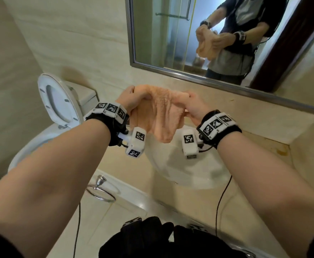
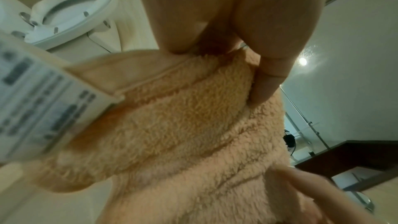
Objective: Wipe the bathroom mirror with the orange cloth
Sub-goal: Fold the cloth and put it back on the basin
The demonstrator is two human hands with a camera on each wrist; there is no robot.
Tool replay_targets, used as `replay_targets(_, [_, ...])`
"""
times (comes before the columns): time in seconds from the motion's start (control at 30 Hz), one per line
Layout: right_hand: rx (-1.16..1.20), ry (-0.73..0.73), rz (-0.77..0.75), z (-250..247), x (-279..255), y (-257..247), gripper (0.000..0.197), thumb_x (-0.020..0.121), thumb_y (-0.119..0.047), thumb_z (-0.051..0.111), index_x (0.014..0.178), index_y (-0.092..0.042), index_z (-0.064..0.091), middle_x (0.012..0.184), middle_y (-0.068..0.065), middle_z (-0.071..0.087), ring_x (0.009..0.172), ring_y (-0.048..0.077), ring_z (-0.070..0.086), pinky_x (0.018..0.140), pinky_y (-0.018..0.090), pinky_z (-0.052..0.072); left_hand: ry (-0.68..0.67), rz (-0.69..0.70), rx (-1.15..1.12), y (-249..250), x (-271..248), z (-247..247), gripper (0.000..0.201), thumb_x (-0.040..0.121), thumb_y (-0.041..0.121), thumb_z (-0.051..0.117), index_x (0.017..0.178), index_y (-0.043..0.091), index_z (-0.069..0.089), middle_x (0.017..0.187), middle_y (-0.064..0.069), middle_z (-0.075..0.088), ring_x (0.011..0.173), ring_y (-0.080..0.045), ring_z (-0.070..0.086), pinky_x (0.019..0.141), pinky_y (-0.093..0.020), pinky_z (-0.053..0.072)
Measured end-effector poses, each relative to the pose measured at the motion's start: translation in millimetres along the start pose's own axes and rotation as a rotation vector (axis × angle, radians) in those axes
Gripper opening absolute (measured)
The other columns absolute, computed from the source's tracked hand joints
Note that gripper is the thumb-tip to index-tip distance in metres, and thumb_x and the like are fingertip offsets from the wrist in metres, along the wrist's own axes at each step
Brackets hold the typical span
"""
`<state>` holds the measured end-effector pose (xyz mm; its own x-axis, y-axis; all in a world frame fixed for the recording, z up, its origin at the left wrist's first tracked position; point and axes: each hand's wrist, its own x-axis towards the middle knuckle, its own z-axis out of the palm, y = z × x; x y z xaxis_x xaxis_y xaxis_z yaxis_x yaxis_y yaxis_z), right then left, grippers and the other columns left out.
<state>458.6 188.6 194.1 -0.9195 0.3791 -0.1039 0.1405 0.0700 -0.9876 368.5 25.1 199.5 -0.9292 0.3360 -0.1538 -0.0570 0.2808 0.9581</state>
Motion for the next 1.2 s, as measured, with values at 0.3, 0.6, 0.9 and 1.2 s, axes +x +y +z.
replay_targets(0.3, [-0.109, 0.029, -0.094, 98.9, 47.2, -24.7, 0.017, 0.083, -0.006, 0.067, 0.097, -0.011, 0.058, 0.083, 0.0, 0.06, 0.074, 0.012, 0.058, 0.068, 0.025, 0.05, -0.118, 0.282, 0.736, -35.9, 52.0, -113.4, 0.032, 0.081, 0.033, 0.068, 0.099, 0.008, 0.063, 0.098, -0.009, 0.053, 0.096, -0.028, 0.052, 0.074, -0.027, 0.034])
replay_targets(0.6, [-0.191, 0.044, -0.056, 126.0, 127.8, -17.2, 0.016, 0.08, -0.011, 0.072, 0.094, -0.01, 0.064, 0.093, 0.009, 0.067, 0.094, 0.029, 0.065, 0.084, 0.042, 0.054, -0.017, 0.186, 0.427, -51.6, 115.5, -149.6, 0.022, 0.081, 0.016, 0.071, 0.099, 0.013, 0.059, 0.086, 0.0, 0.056, 0.083, -0.015, 0.051, 0.06, -0.019, 0.038])
replay_targets(0.9, [-0.214, -0.032, -0.074, 129.9, 217.2, -8.7, 0.014, 0.083, -0.005, 0.068, 0.092, -0.014, 0.063, 0.089, 0.0, 0.063, 0.086, 0.013, 0.061, 0.072, 0.023, 0.05, -0.047, 0.206, 0.527, -41.4, 199.7, -162.1, 0.02, 0.081, 0.016, 0.073, 0.097, 0.015, 0.062, 0.089, 0.001, 0.058, 0.083, -0.013, 0.052, 0.061, -0.018, 0.038])
replay_targets(1.2, [-0.32, -0.012, 0.032, 148.8, 258.2, 1.0, 0.026, 0.088, -0.015, 0.064, 0.113, -0.009, 0.062, 0.103, 0.004, 0.065, 0.087, 0.009, 0.06, 0.066, 0.018, 0.043, -0.182, 0.225, 0.611, -49.5, 265.2, -182.2, 0.019, 0.083, 0.018, 0.071, 0.097, 0.014, 0.06, 0.089, 0.003, 0.057, 0.087, -0.014, 0.051, 0.061, -0.015, 0.035])
